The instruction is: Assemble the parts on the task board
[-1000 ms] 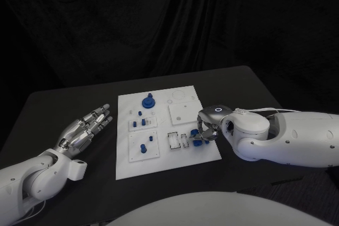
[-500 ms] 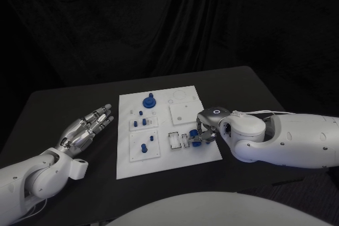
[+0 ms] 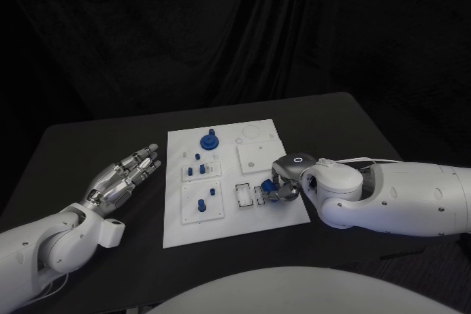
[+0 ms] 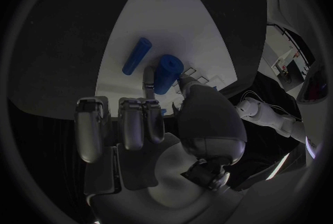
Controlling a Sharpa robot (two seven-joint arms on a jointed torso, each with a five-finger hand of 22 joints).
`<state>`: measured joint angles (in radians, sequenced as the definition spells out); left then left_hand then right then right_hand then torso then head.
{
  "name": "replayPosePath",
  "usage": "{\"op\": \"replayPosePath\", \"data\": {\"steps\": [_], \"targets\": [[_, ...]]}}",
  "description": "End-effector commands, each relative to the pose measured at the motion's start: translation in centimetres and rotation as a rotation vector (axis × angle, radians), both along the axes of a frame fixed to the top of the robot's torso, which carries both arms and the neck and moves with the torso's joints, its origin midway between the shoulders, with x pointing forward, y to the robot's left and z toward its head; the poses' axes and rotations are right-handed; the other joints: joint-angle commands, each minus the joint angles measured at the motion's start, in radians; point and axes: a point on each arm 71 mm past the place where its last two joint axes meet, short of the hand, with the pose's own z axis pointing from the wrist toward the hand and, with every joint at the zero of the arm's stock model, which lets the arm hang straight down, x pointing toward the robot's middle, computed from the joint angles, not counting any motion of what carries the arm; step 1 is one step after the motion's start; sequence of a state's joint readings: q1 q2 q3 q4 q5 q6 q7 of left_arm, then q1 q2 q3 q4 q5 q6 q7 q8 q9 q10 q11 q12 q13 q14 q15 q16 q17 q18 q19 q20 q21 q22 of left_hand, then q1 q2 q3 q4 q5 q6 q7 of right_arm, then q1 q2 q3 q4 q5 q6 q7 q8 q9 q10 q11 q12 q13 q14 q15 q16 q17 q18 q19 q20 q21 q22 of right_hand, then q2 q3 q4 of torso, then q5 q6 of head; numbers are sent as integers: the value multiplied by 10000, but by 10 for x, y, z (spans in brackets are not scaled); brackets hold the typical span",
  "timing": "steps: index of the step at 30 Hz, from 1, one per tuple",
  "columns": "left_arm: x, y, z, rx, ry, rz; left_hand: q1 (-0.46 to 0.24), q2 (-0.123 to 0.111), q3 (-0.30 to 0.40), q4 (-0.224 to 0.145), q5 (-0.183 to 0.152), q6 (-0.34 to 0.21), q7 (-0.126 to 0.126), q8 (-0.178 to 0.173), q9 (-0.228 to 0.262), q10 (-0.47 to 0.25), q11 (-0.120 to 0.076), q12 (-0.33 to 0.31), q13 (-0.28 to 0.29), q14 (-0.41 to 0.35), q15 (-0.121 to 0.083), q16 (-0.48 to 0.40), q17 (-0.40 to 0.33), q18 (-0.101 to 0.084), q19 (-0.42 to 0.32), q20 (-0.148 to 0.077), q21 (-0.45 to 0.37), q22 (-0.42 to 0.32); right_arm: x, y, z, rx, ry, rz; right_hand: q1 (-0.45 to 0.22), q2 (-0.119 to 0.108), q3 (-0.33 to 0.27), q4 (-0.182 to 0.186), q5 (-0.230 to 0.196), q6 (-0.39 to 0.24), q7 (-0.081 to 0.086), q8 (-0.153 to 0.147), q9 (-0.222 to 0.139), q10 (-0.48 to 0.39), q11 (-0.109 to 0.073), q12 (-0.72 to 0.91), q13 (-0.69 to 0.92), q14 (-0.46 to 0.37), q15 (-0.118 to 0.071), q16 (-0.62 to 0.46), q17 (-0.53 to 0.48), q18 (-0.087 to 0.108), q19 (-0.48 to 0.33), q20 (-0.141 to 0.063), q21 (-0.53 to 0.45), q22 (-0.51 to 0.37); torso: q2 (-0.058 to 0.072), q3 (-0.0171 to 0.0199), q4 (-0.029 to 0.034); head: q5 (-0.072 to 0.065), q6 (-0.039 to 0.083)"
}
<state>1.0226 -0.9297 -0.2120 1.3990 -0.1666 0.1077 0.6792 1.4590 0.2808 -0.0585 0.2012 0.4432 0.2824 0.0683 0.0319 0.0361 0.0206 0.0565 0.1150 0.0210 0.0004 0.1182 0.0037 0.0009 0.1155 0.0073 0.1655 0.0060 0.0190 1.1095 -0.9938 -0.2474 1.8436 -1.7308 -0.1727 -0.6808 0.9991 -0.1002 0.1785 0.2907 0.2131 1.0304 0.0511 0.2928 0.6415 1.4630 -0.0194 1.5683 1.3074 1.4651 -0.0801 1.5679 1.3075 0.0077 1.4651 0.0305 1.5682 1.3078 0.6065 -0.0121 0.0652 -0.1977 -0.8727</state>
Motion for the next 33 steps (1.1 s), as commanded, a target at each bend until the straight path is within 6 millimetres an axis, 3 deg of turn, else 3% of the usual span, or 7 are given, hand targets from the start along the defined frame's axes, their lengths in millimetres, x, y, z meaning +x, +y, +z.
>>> {"op": "replayPosePath", "data": {"steps": [1, 12, 14, 17, 21, 33], "targets": [[0, 0, 9, -873, -930, 86, 89, 17, 24, -45, 66, 8, 64, 49, 6, 28, 75, 11, 3, -4, 100, -37, -9, -15, -1, 61, 2, 15, 0, 1, -3, 131, 194, -92, 276, 24, 89, -17, 427, -58, 47, -119, 49, 1078, 79, 25, 2634, 1057, 45, 29, 2633, -77, 1057, 53, 26, 2630, -1, 6, 2, -22, 1], [0, 0, 8, -843, -873, 66, 126, 23, 151, -164, 86, 21, 77, 50, 7, 27, 79, 20, 4, -4, 123, -37, -9, -21, 2, 80, 3, 17, 2, 1, -7, 947, 605, -518, 1040, 90, 379, -157, 2073, -143, 88, -415, 171, 1078, 113, 25, 2634, 1057, 87, 29, 2633, -73, 1050, 96, 15, 2625, -3, -1, 4, 1, 1], [0, 0, 8, -843, -864, 60, 130, 24, 174, -183, 91, 28, 82, 51, 8, 27, 83, 18, 4, -4, 125, -37, -9, -20, 2, 81, 3, 17, 2, 0, -8, 1158, 750, -717, 1533, 140, 657, -440, 2917, -173, 60, -456, 212, 1078, 84, 25, 2634, 1057, 61, 29, 2633, -73, 1050, 77, 14, 2625, -6, 0, -3, 21, 1], [0, 0, 8, -841, -854, 57, 134, 25, 199, -204, 95, 33, 88, 52, 9, 31, 88, 35, 7, -4, 126, -37, -9, -21, 1, 83, 2, 14, 1, -2, -8, 1603, 932, -1065, 1837, 175, 877, -648, 3540, -170, 49, -460, 294, 1078, 71, 25, 2634, 1057, 60, 29, 2633, -73, 1049, 71, 13, 2625, -6, 3, -3, 60, 1], [0, 1, 8, -833, -843, 60, 134, 26, 251, -242, 105, 44, 94, 54, 10, 40, 129, 63, 12, -4, 120, -37, -9, -17, 3, 83, 3, 15, -2, -5, -5, 2456, 1063, -1513, 1996, 151, 981, -816, 3834, -118, 16, -366, 412, 1078, 45, 25, 2634, 1057, 49, 29, 2633, -76, 1056, 64, 24, 2630, -6, 5, 0, 96, 1], [0, 2, 7, -800, -803, 67, 126, 29, 317, -280, 115, 56, 105, 56, 11, 52, 185, 99, 18, -4, 113, -37, -9, -10, 4, 82, 4, 16, -1, -2, 20, 4814, 314, -1826, 1874, 49, 942, -797, 3965, -64, -10, -231, 552, 1078, 18, 25, 2634, 1057, 36, 29, 2633, -77, 1057, 52, 26, 2630, 4, 2, -10, 234, 1]]}}
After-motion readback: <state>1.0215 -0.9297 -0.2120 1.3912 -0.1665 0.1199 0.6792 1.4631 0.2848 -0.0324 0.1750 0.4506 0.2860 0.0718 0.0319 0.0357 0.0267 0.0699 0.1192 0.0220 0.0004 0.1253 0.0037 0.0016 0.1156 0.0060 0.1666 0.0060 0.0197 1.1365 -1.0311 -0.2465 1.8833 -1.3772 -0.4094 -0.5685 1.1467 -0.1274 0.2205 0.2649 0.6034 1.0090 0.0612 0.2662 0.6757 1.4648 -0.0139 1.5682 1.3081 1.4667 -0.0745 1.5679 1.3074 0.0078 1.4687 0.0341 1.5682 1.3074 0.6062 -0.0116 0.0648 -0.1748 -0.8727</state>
